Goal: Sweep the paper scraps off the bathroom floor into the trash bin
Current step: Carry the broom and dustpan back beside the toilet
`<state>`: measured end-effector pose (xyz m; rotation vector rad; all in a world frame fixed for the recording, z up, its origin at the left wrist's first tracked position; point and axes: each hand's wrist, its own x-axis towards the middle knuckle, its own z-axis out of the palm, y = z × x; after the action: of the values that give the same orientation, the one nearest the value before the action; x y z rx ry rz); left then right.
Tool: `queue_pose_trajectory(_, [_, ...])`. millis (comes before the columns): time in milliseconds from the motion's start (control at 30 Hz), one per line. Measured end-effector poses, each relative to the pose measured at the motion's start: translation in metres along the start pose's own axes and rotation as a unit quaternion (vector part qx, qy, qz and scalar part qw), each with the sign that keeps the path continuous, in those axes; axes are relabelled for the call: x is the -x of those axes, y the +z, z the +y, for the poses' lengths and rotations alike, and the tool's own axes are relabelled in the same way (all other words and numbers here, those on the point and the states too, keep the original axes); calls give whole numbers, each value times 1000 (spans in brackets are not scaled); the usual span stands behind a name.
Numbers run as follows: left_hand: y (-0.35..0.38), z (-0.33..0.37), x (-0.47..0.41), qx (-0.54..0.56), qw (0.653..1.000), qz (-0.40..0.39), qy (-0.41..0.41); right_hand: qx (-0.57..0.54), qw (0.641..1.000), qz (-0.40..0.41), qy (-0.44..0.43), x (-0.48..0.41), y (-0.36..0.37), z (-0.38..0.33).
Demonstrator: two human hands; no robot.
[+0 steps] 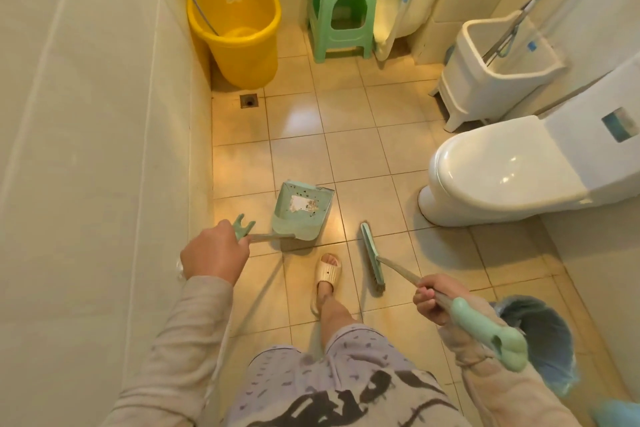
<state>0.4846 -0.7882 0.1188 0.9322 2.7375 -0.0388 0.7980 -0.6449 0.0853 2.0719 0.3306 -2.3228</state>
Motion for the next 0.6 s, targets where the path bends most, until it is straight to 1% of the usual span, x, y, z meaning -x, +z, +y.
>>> queue_pose_trajectory(133, [-8,27,-59,-5,1000,-11,-7,17,1000,-9,-9,-14,36,-78])
queue_pose_trajectory(333, [-34,53,-141,-5,999,3,-45,48,998,-37,-13,-19,88,-203])
queue_pose_trajectory(467, [-54,71,-195,-9,999,4,-47,52,998,-43,-18,-21,115,-264])
queue_pose_trajectory(600, [-71,88,-253,-13,999,12,-33,54,997,-39,-37,-29,139,-310])
